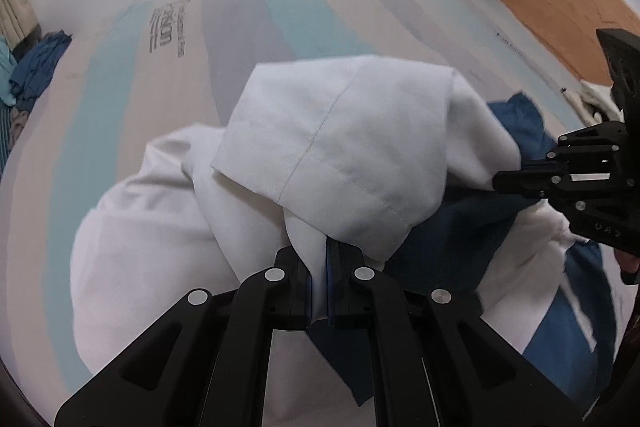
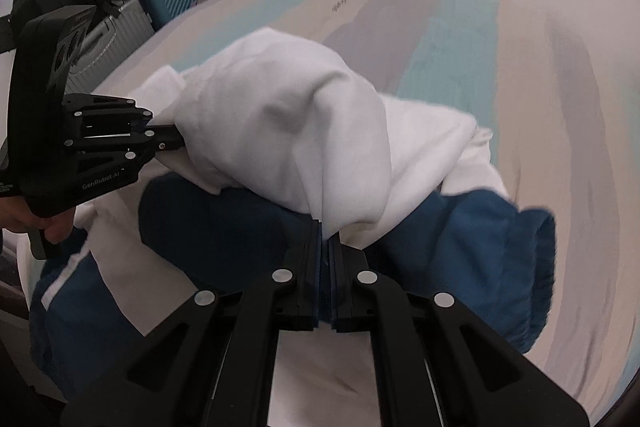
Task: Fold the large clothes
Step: 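Lift the hood with both tools and fold it toward the hem, then lay the hood on the jacket body and open both tools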
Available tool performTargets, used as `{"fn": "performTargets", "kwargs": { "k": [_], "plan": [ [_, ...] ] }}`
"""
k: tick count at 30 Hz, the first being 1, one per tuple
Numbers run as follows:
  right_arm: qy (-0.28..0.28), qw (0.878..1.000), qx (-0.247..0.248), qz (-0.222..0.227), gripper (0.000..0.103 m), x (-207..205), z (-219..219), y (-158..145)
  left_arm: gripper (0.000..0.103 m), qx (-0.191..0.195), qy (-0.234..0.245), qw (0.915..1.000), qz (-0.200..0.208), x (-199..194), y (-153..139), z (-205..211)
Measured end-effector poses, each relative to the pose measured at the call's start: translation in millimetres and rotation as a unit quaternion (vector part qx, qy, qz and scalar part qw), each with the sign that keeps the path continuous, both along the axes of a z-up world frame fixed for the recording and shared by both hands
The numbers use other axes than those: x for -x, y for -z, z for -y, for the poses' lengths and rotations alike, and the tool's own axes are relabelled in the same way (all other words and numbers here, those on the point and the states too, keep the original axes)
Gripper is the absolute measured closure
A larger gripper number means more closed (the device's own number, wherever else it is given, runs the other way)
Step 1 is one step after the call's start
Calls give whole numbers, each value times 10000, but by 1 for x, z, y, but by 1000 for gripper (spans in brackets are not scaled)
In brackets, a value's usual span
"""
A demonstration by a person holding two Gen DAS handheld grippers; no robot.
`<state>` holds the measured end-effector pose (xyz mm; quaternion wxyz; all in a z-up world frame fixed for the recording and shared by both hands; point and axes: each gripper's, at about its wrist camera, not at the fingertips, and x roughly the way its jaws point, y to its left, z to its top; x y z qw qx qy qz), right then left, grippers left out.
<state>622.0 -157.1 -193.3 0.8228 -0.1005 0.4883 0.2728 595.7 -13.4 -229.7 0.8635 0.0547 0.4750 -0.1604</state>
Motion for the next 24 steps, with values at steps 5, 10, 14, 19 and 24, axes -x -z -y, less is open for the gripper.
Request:
{"fn": "performTargets", "kwargs": {
  "k": [5,10,14,19,24],
  "plan": [
    [38,9998,107,-174,101,2,-2,21,100,-90,-46,9998,-155,4,22,-4],
    [146,9992,186,-310,101,3,-1,36,100,-82,-125,9995,-265,9,35,-7],
    [190,9987,235,-412,101,4,-1,46,100,-102,-156,9992,-350,13,46,-8],
    [194,9982,340,-451,100,6,-4,55,97,-101,-197,9989,-413,13,52,-8],
    [186,9991,271,-283,53,11,-5,38,63,-159,-92,9991,-378,12,38,-12]
  ]
}}
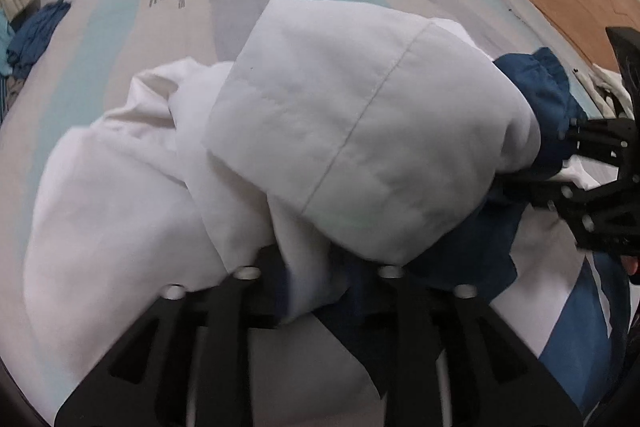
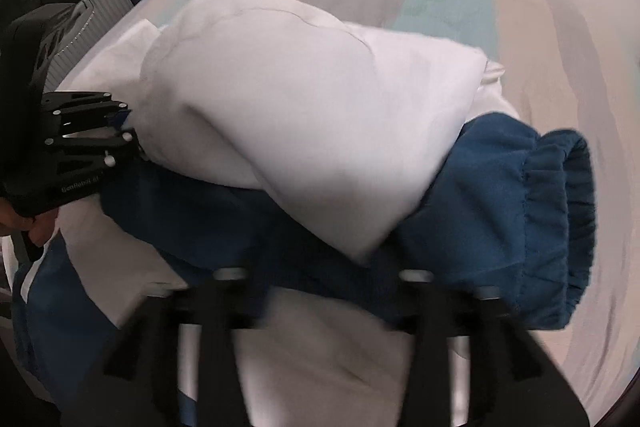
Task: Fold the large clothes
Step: 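Lay the hood on the jacket body and open both tools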
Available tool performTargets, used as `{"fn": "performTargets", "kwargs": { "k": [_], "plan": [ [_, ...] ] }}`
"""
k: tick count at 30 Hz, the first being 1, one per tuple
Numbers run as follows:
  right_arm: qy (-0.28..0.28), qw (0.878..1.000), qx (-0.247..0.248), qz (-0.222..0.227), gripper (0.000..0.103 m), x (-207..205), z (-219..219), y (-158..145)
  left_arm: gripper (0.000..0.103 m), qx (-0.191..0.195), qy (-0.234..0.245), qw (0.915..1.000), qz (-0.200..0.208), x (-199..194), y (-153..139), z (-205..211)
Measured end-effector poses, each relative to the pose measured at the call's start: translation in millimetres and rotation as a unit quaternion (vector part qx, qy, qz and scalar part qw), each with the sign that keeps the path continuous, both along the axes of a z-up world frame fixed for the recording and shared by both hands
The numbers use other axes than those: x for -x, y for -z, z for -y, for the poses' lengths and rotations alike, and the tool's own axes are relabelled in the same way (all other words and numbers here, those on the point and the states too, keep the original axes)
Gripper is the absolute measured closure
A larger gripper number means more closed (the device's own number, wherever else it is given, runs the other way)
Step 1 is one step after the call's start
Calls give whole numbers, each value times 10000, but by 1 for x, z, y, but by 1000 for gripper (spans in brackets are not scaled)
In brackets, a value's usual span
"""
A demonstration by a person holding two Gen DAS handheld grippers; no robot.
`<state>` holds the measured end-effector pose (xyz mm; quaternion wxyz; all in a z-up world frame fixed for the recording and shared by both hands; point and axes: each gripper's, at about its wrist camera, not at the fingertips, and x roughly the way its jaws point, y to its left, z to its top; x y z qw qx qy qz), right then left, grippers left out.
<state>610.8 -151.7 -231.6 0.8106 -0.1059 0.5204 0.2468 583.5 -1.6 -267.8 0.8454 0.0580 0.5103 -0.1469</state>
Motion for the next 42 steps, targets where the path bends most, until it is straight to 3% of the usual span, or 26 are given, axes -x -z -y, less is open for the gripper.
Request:
{"fn": "performTargets", "kwargs": {
  "k": [1,2,5,9,13,17,23,24,27,29,31,34,37,42],
  "plan": [
    [-18,10000,-9,22,53,2,2,-3,42,-60,-25,10000,57,2,-4,-1],
    [-31,10000,33,76,53,2,3,-6,27,-79,-83,9998,131,5,-8,-4],
    [-63,9999,12,156,45,3,7,-18,9,102,-216,9994,266,13,-25,-16],
    [-120,9991,-102,399,23,2,12,-42,6,373,-72,9988,293,11,-44,-28],
    [-233,9970,-418,604,14,-14,19,-68,6,624,321,9971,303,-10,-61,-33],
    [-446,9955,-805,242,14,-46,17,-71,6,732,663,9948,245,-33,-67,-25],
    [-473,9937,-972,-277,15,-86,-2,-53,6,1080,831,9901,-342,-78,-43,-16],
    [-446,9937,-968,-338,19,-89,-3,-48,6,1119,828,9895,-387,-80,-39,-15],
    [-464,9928,-992,-491,31,-93,-7,-37,15,1235,783,9882,-462,-85,-34,-14],
    [-499,9927,-969,-524,42,-90,-10,-32,32,1255,802,9874,-542,-85,-30,-10],
    [-491,9923,-989,-568,61,-86,-14,-29,50,1250,830,9864,-674,-85,-26,-5],
    [-435,9934,-932,-502,84,-80,-16,-32,74,1190,734,9887,-539,-77,-31,-2],
    [-434,9925,-1083,-353,91,-67,-16,-47,87,1182,646,9906,-256,-64,-48,0],
    [-565,9930,-1035,-30,94,-36,-14,-68,89,991,528,9937,35,-25,-68,7]
  ]
}}
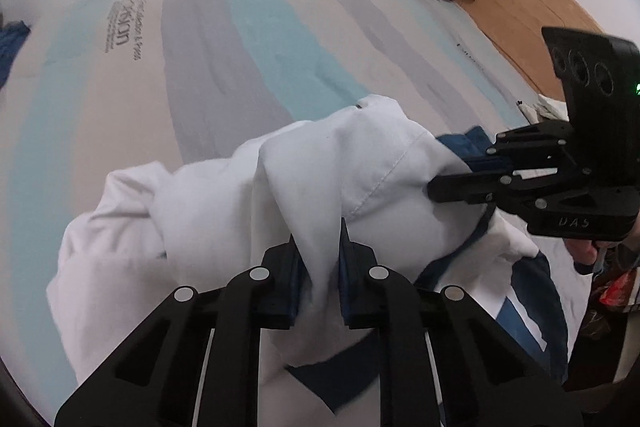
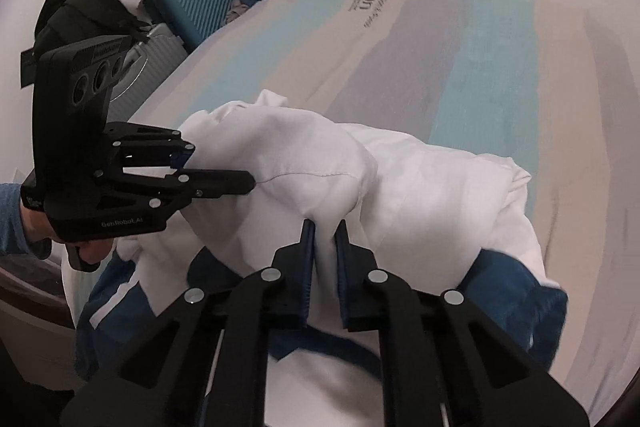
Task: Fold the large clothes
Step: 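Lay the hood on the jacket body and open both tools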
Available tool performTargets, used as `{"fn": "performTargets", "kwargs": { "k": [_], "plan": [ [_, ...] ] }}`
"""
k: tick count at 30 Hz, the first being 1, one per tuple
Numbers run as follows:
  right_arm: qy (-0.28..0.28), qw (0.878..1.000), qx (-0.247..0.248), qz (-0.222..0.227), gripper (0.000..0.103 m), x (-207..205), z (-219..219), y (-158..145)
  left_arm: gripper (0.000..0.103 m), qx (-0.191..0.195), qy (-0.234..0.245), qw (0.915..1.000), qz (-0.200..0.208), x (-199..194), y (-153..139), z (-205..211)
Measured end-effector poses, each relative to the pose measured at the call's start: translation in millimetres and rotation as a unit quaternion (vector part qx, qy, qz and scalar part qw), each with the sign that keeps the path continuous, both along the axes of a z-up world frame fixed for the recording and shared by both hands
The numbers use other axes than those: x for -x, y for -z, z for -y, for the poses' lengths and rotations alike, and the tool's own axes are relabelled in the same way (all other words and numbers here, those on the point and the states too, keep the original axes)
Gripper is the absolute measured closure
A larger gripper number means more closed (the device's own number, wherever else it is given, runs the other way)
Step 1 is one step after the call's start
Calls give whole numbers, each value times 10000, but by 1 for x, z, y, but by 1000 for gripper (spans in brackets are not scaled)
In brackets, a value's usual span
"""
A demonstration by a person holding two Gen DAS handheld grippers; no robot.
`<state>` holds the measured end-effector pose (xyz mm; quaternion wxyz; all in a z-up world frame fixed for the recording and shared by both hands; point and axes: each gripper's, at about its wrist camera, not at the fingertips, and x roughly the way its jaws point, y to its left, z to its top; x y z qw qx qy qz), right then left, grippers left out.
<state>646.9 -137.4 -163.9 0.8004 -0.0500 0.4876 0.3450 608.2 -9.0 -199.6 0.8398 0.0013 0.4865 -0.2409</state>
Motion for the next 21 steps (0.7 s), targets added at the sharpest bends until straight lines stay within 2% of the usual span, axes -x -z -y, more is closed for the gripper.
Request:
{"fn": "performTargets", "kwargs": {
  "k": [6,10,16,21],
  "plan": [
    [-57,9995,217,228,95,47,6,-3,90,-272,-149,9993,211,53,-7,11],
    [-29,9985,441,326,95,83,7,7,90,-505,-345,9977,280,92,-3,19],
    [19,9967,755,313,95,118,7,35,90,-781,-488,9958,-5,129,24,31],
    [62,9943,1005,336,95,127,5,56,90,-897,-574,9939,-278,142,51,34]
  ]
}}
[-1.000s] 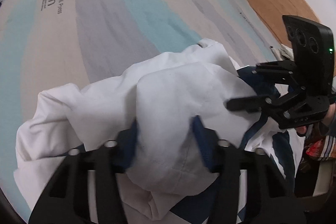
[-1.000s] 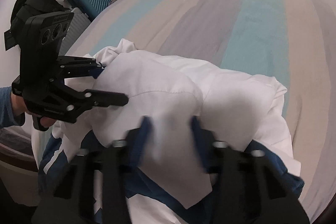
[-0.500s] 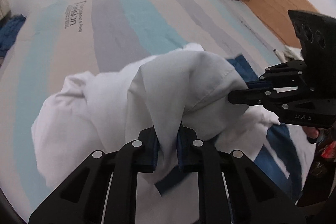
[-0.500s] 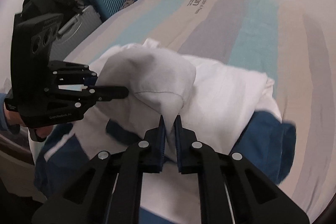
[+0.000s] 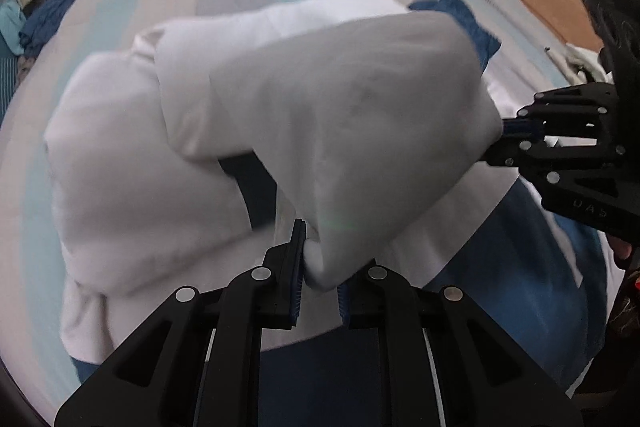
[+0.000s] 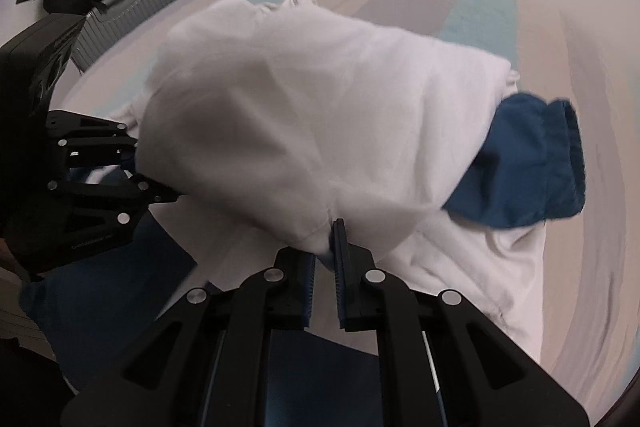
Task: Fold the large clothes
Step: 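Lay the hood on the jacket body and open both tools, then move both tools to the blue hem of the jacket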
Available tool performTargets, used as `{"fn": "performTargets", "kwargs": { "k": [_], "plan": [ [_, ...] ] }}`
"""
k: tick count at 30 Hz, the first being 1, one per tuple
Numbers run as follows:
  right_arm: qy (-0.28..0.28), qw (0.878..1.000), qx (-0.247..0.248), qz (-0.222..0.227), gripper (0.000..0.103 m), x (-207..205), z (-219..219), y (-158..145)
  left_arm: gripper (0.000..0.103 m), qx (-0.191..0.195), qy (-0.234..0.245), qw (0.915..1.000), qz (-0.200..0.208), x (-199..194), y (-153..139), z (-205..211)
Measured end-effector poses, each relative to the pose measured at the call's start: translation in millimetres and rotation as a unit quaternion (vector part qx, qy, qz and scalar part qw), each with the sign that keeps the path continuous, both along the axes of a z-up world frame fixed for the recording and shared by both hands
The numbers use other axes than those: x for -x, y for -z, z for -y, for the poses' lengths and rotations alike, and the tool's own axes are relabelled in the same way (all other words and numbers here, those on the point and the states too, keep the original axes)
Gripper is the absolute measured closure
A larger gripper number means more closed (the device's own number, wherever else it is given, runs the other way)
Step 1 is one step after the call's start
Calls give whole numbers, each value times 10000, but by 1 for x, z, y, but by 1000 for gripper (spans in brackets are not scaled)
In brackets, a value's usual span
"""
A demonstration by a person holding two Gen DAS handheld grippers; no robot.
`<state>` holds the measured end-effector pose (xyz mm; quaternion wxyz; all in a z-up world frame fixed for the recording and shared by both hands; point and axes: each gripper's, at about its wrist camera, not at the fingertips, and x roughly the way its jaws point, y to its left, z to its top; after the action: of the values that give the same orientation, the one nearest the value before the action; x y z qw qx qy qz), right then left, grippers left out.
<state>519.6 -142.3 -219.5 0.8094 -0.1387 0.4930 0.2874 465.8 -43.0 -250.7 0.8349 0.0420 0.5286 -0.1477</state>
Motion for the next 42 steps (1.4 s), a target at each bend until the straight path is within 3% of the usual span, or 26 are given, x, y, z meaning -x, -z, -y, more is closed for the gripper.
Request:
{"fn": "performTargets", "kwargs": {
  "k": [10,24,25,28,29,33,38,42],
  "plan": [
    [126,9993,331,-106,95,2,0,37,90,-301,-6,9992,-259,6,26,11],
    [226,9988,428,-57,92,-2,-6,50,86,-380,-17,9987,-344,0,25,12],
    [227,9987,461,-13,91,0,-6,48,78,-403,-40,9985,-373,1,23,12],
    [230,9987,451,-2,88,4,-2,42,32,-341,-200,9988,-288,7,17,9],
    [234,9987,456,24,86,6,-2,40,30,-335,-262,9988,-236,8,15,7],
    [276,9986,448,30,65,11,1,34,30,-315,-484,9978,-324,14,13,-5],
    [505,9978,421,109,43,18,8,26,12,-388,-641,9967,-299,23,5,-15],
    [820,9956,373,268,16,28,14,10,6,-352,-709,9964,-320,28,-8,-21]
  ]
}}
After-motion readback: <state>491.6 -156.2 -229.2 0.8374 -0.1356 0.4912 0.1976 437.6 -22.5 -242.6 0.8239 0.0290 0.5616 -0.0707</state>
